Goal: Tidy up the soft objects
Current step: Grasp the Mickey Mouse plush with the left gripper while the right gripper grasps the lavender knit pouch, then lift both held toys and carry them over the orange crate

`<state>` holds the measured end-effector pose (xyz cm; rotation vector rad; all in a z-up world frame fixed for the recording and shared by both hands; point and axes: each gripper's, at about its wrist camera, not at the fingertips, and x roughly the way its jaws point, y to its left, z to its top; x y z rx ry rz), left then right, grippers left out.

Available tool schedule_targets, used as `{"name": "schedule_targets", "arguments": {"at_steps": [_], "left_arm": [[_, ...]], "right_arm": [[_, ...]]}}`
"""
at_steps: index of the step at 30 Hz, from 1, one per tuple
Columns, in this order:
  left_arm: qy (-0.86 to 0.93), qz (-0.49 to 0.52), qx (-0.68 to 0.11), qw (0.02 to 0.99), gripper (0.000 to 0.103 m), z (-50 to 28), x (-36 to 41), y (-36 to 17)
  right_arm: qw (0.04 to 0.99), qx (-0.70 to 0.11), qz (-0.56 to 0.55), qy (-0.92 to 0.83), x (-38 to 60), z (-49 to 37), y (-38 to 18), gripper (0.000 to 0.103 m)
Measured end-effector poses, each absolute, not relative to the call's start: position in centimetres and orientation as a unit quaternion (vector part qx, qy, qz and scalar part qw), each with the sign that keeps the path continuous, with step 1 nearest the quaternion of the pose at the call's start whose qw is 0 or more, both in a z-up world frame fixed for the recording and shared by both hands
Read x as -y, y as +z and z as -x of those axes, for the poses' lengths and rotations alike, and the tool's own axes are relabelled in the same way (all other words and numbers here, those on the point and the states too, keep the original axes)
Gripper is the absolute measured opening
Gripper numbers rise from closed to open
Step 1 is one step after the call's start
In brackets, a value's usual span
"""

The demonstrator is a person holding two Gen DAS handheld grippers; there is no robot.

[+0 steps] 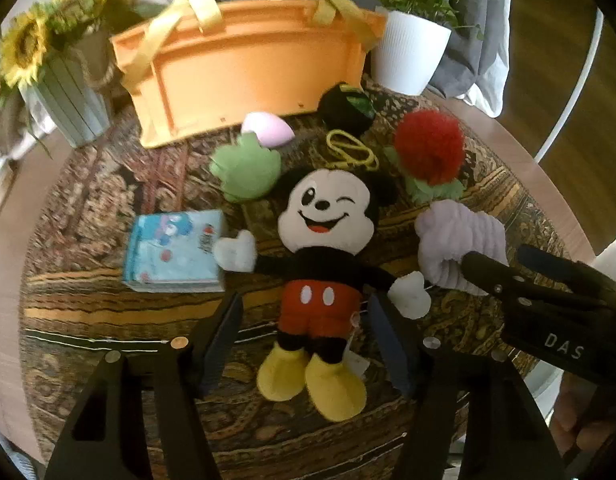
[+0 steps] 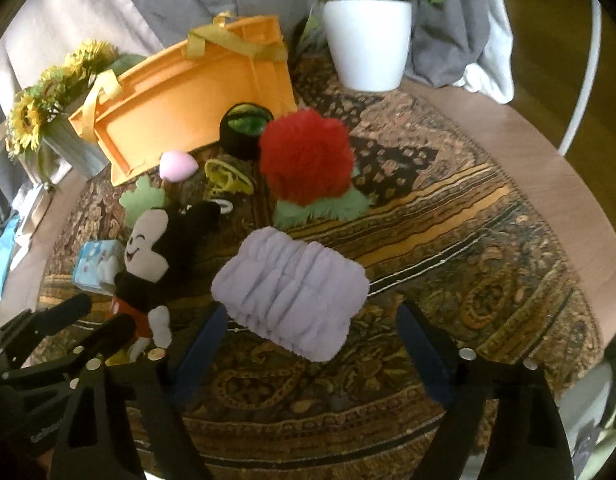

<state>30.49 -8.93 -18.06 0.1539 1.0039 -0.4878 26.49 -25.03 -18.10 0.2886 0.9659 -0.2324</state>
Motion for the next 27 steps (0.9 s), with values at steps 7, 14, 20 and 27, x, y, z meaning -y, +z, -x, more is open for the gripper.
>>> {"name": "schedule_targets", "arguments": {"at_steps": [7,14,20,27], "left_arm": [[-0.237,-0.047,-0.505,0.829,0.049,-31.7,9.5,-19.7],[-0.232,-0.055,-0.499,0.833,0.041,-31.5,10.4,-20.0],[-0.228,-0.035,-0.490,0.841,0.040,-31.2,10.3,-19.1],[-0.218,-0.026,-0.457,0.862,0.040,-30.8,9.9,-16.0]], "right_arm": [[0.863,-0.479,-0.140,-0.076,25.2,-28.2,-19.4,0.069],[0.861,-0.488,-0.123,-0.068,25.6,-28.6,-19.7,0.043],[0.866,-0.484,-0.112,-0.056,25.7,-28.6,-18.8,0.033],[0.883,-0.457,-0.100,-0.039,25.2,-28.3,-16.0,0.032]]}}
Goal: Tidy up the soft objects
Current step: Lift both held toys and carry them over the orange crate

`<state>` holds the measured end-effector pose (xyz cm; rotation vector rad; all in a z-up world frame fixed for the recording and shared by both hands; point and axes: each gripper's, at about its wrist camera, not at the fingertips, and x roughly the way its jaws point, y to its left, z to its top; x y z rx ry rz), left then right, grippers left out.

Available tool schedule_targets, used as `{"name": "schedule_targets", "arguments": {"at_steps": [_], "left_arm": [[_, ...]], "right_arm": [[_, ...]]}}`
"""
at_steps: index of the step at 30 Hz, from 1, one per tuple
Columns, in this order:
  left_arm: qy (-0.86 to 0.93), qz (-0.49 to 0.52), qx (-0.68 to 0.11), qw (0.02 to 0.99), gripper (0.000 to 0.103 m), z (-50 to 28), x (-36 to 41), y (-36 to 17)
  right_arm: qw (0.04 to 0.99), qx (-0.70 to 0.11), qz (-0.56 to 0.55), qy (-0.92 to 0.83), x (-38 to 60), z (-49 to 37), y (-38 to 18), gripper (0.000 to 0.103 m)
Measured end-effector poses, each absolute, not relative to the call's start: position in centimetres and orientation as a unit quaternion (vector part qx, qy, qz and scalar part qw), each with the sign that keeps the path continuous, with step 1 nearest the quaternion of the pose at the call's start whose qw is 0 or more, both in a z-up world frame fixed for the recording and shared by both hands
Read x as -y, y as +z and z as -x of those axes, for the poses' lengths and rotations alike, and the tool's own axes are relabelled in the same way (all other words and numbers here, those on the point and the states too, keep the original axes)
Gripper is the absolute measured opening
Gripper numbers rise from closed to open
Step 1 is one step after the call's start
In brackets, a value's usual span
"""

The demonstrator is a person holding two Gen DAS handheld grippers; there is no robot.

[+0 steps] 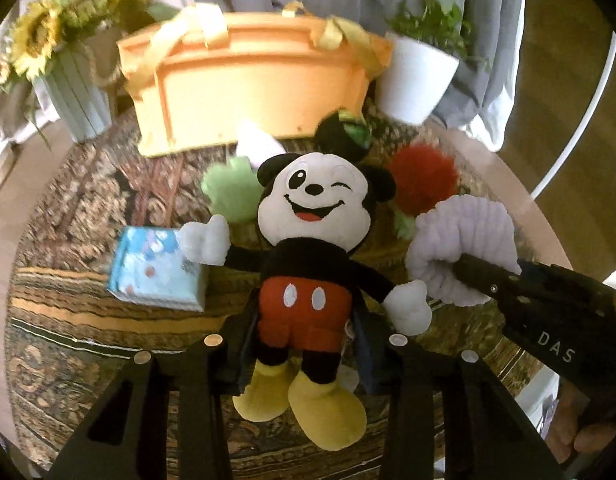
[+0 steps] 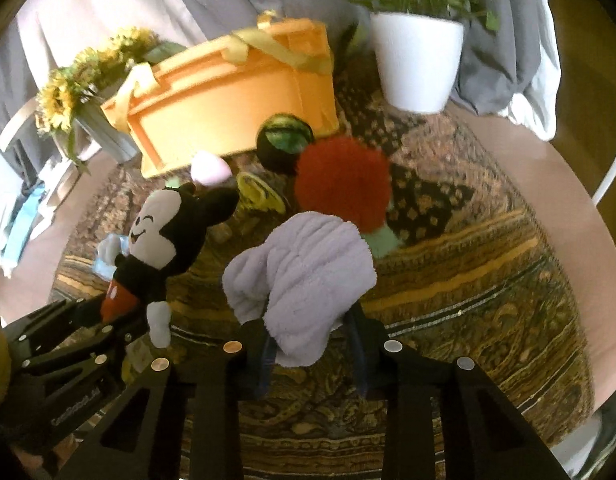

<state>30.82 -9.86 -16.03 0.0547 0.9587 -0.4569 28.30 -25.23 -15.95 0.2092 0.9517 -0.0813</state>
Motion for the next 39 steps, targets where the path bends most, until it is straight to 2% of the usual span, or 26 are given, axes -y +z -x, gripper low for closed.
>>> {"name": "schedule_targets", "arguments": {"at_steps": [18,39], "left_arm": [[-0.178,-0.028,-0.323,0.929,0.040,-32.7,8.6,-6.1],[-0.140,-0.068,-0.237,0.959,0.040,-39.6,8.8,-1.3]], "right_arm": [[0.943,-0.328,-0.055,0.000,23.9,-31.1,-6.0,0.032],[0.972,-0.230,-0.033,0.030,23.7,-38.9,-0.3,0.032]]}}
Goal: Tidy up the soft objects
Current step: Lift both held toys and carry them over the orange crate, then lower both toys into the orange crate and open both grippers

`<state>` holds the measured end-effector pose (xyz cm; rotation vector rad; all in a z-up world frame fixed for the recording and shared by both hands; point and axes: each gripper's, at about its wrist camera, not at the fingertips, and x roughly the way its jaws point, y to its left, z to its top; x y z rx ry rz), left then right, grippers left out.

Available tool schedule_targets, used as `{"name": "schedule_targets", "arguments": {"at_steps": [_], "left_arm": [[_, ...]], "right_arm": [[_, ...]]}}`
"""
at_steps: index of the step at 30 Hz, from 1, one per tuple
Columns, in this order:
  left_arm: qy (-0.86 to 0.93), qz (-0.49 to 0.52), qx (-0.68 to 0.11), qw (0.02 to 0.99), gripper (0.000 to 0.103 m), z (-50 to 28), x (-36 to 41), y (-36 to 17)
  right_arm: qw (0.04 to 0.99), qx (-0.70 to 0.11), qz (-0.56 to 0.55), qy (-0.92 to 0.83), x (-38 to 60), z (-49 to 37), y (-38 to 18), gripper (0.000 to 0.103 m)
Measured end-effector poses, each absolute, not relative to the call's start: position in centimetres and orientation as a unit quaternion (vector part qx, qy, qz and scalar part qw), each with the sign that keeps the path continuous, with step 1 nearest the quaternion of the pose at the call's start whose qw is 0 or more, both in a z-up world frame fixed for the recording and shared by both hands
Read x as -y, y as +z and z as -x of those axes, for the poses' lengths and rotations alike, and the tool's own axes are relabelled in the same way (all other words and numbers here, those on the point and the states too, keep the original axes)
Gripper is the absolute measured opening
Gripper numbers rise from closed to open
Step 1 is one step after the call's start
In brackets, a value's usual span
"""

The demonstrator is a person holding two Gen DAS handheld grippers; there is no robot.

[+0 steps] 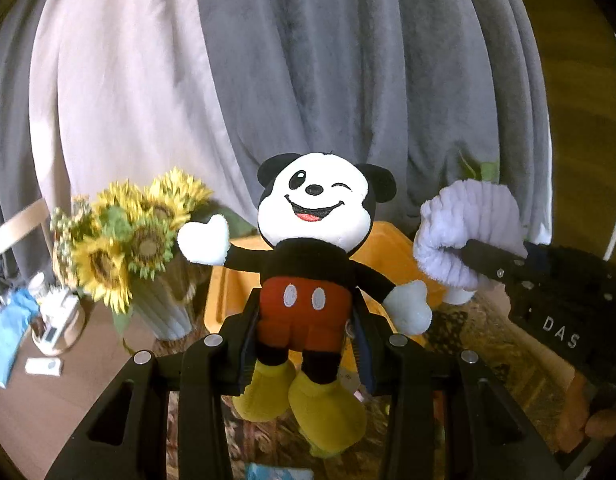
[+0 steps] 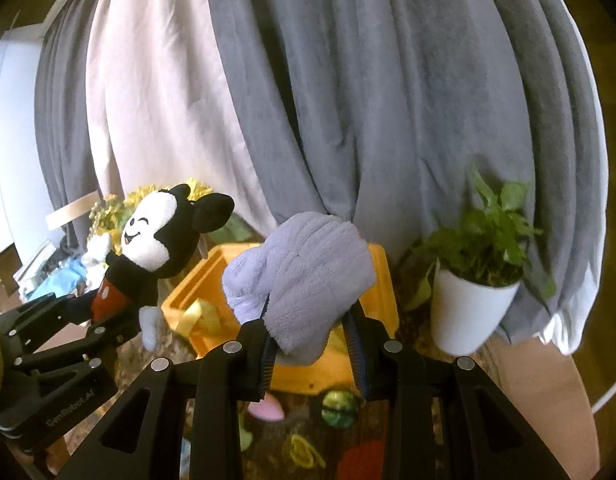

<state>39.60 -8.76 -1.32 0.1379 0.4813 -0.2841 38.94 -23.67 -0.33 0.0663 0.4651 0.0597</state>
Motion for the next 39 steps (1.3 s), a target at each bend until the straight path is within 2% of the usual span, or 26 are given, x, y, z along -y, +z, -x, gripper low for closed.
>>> {"name": "schedule_targets", "arguments": {"at_steps": [12,24,36,38,39], "left_arm": [[-0.157,-0.121,-0.265,0.944,0.040,-48.4,10.3,-2.6],[-0.216,-0.191,-0.318,0.903,0.040,-55.8,12.5,-5.3],[-0.255,-0.247,-0.399,0.846,0.041,-59.7,14.1,-9.3],[-0.256,-0.244,-0.404,0.843,0.043,-60.0,14.1,-9.5],[-0.255,-0.242,-0.407,0.843,0.043,-60.1,14.1,-9.5]], "right_arm": [[0.966,-0.253,-0.025,0.040,23.7,-47.6,-1.6,0.032],[0.933,-0.356,-0.041,0.040,24.4,-55.6,-5.1,0.033],[0.899,-0.436,-0.008,0.037,24.1,-57.9,-8.0,0.034],[0.895,-0.444,-0.001,0.036,23.9,-58.0,-8.5,0.036],[0.894,-0.448,-0.001,0.037,24.0,-58.1,-8.6,0.041]]}}
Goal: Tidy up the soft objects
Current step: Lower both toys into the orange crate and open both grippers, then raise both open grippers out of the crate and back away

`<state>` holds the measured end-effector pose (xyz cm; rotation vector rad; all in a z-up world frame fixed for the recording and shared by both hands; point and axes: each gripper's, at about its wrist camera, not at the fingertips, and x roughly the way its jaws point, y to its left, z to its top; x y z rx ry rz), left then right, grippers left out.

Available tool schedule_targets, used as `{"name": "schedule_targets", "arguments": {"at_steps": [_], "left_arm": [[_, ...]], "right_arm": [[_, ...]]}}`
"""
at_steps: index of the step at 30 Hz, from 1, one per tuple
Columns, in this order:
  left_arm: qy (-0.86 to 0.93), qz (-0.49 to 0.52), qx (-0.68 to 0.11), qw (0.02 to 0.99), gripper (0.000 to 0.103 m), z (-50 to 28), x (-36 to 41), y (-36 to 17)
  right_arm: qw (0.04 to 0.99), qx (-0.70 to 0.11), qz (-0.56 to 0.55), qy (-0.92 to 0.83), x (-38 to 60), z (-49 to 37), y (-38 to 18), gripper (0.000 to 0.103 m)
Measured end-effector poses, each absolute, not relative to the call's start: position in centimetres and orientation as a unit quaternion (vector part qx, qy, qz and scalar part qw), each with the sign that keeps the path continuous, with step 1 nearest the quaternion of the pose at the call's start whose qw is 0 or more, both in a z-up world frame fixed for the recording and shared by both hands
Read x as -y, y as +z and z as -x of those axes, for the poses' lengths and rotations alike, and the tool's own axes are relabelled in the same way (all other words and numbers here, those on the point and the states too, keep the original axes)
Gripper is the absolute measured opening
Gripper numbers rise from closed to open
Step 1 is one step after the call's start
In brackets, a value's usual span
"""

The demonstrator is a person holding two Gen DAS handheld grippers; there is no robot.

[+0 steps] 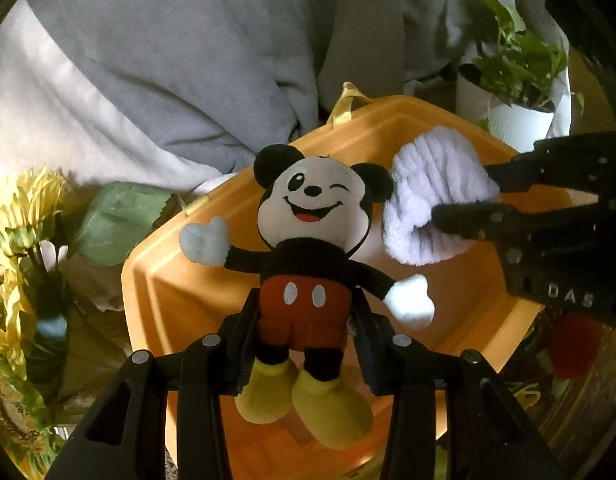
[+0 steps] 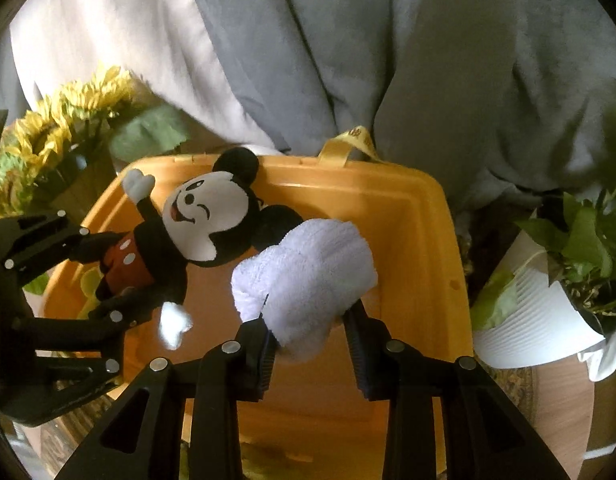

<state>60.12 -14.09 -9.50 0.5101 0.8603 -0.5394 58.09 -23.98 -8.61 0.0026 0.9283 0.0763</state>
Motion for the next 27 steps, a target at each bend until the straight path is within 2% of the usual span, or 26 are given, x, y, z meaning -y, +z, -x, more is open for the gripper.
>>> {"name": "schedule_targets", "arguments": {"at_steps": [2,3,4,7,14,25,27], "left_arm": [[-0.256,-0.237,-0.414,0.841,0.044,-60.5,14.3,-9.6],[-0.256,-0.235,-0.416,0.840,0.048,-60.5,14.3,-9.6],[-0.254,-0.237,-0.415,0.841,0.059,-60.5,14.3,-9.5],[-0.245,-0.255,-0.398,0.846,0.073,-59.7,14.2,-9.2],[-0.226,-0.237,-0.388,0.862,0.075,-58.6,13.8,-8.3],[-0.150,-0.182,-0.335,0.912,0.085,-52.7,11.6,-4.3],[-0.131,-0.171,-0.325,0.921,0.089,-51.3,11.2,-3.7]], "right_arm": [[0.890,-0.454,-0.006,0.041,23.9,-58.3,-8.7,0.051],[0.888,-0.458,-0.006,0.040,23.9,-58.3,-8.8,0.056],[0.887,-0.460,-0.006,0.040,23.9,-58.3,-8.8,0.058],[0.892,-0.451,0.010,0.033,23.8,-58.1,-8.4,0.059],[0.905,-0.425,0.021,0.016,23.6,-57.1,-6.8,0.060],[0.936,-0.351,0.011,-0.002,23.9,-52.7,-3.0,0.060],[0.940,-0.341,0.003,-0.006,24.0,-51.6,-2.5,0.068]]}}
